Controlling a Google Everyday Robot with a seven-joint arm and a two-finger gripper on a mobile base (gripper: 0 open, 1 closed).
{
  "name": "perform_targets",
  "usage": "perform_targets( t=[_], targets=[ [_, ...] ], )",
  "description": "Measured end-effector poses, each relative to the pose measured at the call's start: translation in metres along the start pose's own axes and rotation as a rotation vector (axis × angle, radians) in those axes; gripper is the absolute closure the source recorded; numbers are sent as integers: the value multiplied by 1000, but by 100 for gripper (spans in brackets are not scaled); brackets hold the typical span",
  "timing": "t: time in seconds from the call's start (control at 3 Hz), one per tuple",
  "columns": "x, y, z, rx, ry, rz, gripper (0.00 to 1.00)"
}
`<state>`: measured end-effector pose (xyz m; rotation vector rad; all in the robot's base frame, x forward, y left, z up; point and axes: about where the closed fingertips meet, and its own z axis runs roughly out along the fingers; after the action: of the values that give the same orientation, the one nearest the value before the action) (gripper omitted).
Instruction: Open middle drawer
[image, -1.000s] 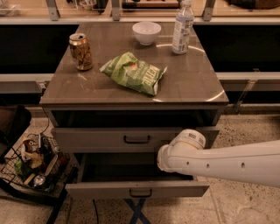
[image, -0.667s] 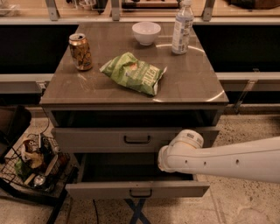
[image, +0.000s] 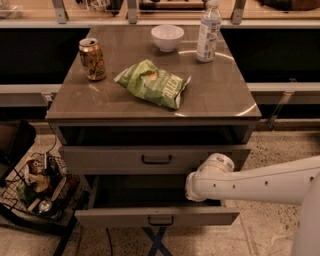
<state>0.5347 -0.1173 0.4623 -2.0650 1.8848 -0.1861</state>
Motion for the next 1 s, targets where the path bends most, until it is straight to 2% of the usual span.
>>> perform_targets(
  t=[0.33, 0.67, 1.0],
  targets=[
    [7, 5, 15, -20, -3, 17, 100],
    [17, 21, 32, -60, -1, 36, 100],
    [42, 78, 49, -118, -16, 99, 100]
  ],
)
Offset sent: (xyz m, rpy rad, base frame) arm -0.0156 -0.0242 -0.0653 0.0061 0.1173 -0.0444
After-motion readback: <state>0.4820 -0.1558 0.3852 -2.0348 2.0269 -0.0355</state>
